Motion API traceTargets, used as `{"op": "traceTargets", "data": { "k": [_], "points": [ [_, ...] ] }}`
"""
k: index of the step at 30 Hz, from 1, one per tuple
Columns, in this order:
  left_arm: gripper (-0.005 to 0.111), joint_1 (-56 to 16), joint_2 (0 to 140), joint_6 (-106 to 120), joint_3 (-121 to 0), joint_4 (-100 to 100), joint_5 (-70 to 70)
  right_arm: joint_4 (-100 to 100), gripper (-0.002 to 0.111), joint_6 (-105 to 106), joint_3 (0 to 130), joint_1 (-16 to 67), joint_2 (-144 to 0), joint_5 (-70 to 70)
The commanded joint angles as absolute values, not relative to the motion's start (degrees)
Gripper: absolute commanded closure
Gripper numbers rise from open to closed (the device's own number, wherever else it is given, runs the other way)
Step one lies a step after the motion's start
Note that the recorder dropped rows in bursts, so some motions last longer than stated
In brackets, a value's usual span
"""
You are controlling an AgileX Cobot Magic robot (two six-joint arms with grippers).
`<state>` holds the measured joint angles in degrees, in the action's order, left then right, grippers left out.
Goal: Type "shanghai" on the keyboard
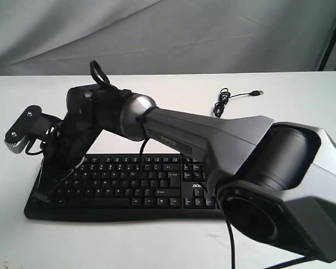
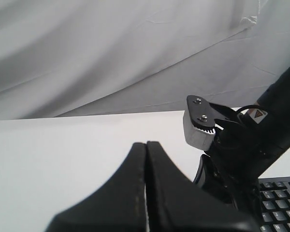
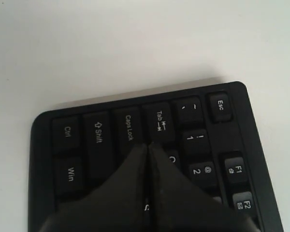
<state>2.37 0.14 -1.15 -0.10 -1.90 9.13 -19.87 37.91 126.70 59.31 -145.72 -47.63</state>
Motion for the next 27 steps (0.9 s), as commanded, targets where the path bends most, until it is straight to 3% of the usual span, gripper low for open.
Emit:
{"op": "traceTargets", "data": {
  "k": [1, 27],
  "points": [
    [0.107, 2.00, 0.00, -1.31, 0.00, -1.90, 8.79, -19.68, 0.108, 37.88, 127.16, 59.35, -146.33, -46.88],
    [0.107, 2.00, 0.00, -1.31, 0.00, -1.90, 8.79, -16.65, 0.108, 38.74, 127.16, 59.44, -142.99, -50.92]
  ]
}}
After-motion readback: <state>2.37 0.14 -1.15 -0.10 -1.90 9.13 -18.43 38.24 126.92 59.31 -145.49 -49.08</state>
